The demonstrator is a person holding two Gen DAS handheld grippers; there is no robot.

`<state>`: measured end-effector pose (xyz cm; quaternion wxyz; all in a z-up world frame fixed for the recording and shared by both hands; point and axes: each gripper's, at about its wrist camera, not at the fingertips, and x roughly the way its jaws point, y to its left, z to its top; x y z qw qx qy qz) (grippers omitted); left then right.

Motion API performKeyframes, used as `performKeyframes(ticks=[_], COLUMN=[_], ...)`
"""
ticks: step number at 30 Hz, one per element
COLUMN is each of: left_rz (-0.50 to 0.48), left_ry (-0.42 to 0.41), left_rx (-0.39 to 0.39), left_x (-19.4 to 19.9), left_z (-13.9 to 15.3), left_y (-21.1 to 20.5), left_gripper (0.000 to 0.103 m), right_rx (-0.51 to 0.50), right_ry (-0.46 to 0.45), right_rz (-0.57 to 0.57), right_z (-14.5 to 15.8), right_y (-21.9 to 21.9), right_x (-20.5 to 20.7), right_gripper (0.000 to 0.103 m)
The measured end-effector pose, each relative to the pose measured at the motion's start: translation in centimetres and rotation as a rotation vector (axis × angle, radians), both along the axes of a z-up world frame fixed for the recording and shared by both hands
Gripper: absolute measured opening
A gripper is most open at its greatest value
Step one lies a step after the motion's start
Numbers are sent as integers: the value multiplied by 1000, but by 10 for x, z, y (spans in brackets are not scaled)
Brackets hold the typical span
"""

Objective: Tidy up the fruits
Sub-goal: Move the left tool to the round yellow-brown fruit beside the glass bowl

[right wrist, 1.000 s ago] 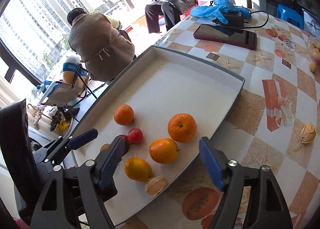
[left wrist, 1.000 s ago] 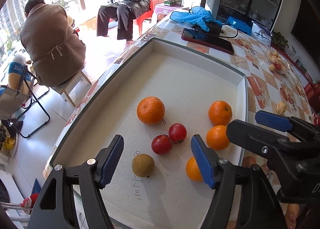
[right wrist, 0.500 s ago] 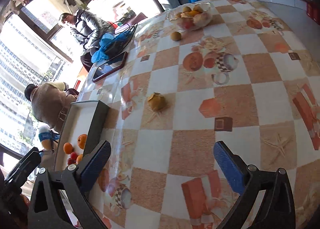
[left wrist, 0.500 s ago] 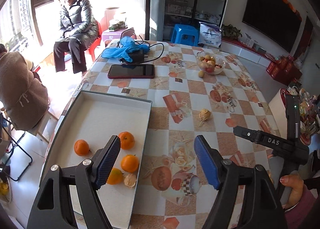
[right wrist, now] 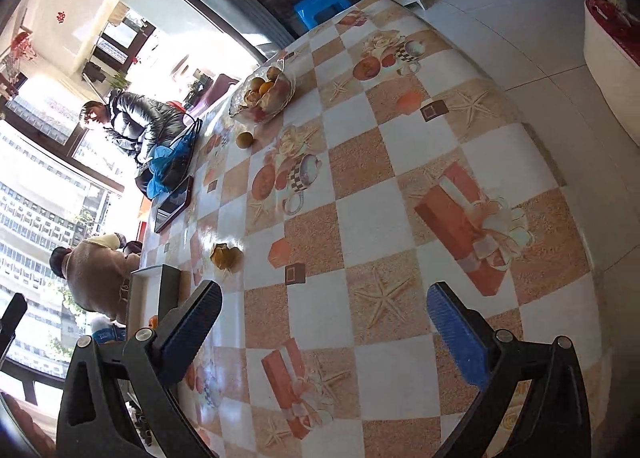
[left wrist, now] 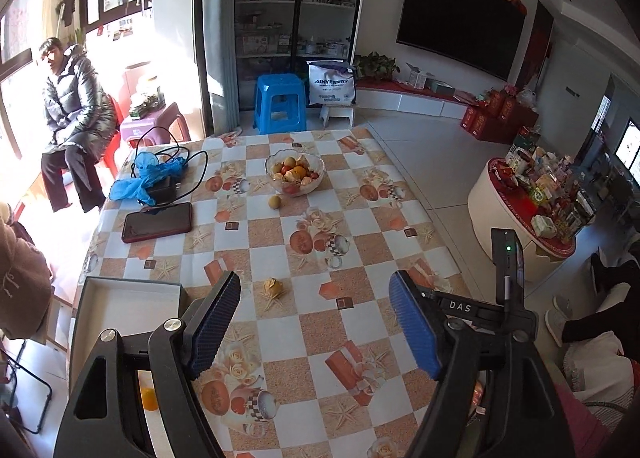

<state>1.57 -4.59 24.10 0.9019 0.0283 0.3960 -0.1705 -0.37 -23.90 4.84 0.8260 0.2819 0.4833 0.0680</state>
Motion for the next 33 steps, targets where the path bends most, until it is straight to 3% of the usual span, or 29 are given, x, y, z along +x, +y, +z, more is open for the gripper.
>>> performKeyframes(ticks=[11,16,20,23,26,29,33], left_rz=[43,87,109,115,115,102,117], left_ry=[-10,-21,-28,-52,12,111,162], left_rx=[-3,15,59,117,165,181,205], left_x=[52,92,130,158,185,205,225], left_z=[45,57,47,21,-30,-93,-159], left_y=[-15,-17,-22,-26,-26,-24,-23], left_gripper=[80,81,81,81,81,81,81], right_rx=[-114,-269,-373,-476,-589,-575,-576], right_ry=[102,49,-8,-46,-75,-87,-92], right_rz=[16,31,26,32,51,47,41], right_z=[-47,-51,-56,-62,-68,-69,-69], right_y=[-4,7,17,29,42,40,40], right_x=[8,13,11,5,2,2,2], right_gripper=[103,103,103,103,103,103,103])
